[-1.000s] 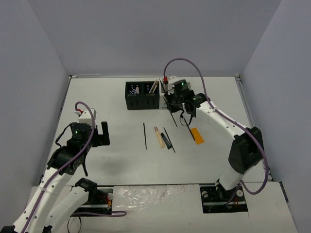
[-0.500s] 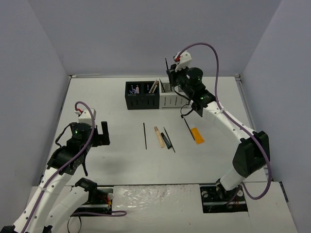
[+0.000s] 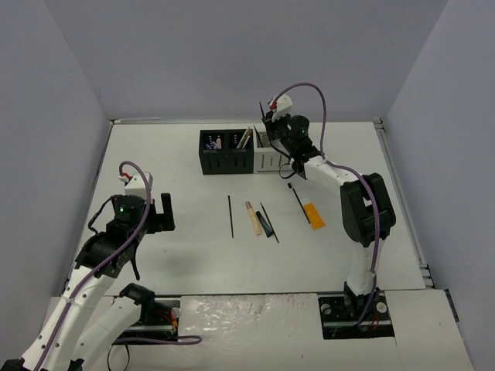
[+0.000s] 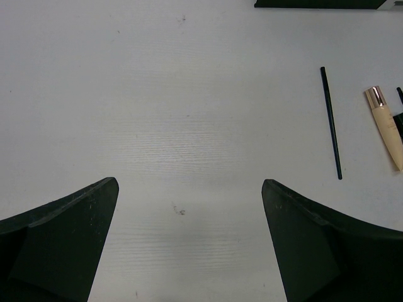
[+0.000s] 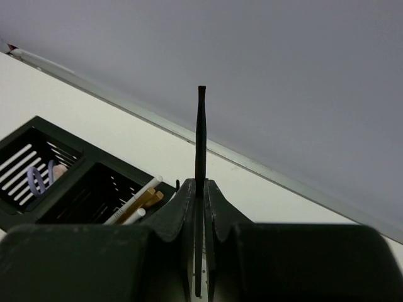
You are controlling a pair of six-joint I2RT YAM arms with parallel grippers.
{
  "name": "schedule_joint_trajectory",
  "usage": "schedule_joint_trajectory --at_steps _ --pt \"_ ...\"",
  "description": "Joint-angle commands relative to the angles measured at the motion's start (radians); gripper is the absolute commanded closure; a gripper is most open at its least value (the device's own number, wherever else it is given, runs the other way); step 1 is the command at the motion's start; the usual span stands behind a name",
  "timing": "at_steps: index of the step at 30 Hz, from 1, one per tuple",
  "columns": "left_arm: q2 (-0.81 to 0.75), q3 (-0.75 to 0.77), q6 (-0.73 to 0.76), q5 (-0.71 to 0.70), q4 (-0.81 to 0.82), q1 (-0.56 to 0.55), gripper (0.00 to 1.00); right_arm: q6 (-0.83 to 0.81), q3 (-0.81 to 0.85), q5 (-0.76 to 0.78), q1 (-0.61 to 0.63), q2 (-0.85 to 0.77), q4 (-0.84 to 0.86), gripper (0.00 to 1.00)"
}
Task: Organize the makeup
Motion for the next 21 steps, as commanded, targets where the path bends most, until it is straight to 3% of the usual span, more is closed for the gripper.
schedule_joint_trajectory --at_steps 1,10,21 --pt "0.018 0.018 0.015 0.003 0.047 0.010 0.03 -0.048 0.037 -0.032 -0.007 0.007 0.149 1.00" --pt "0.014 0.016 0.017 0.008 0.049 0.017 0.03 -0.062 -0.028 -0.039 -0.006 -0.012 0.100 0.94" --pt "0.005 0.018 0.015 0.014 0.052 0.019 0.03 -0.037 -0.108 -0.017 -0.005 -0.196 -0.069 0.64"
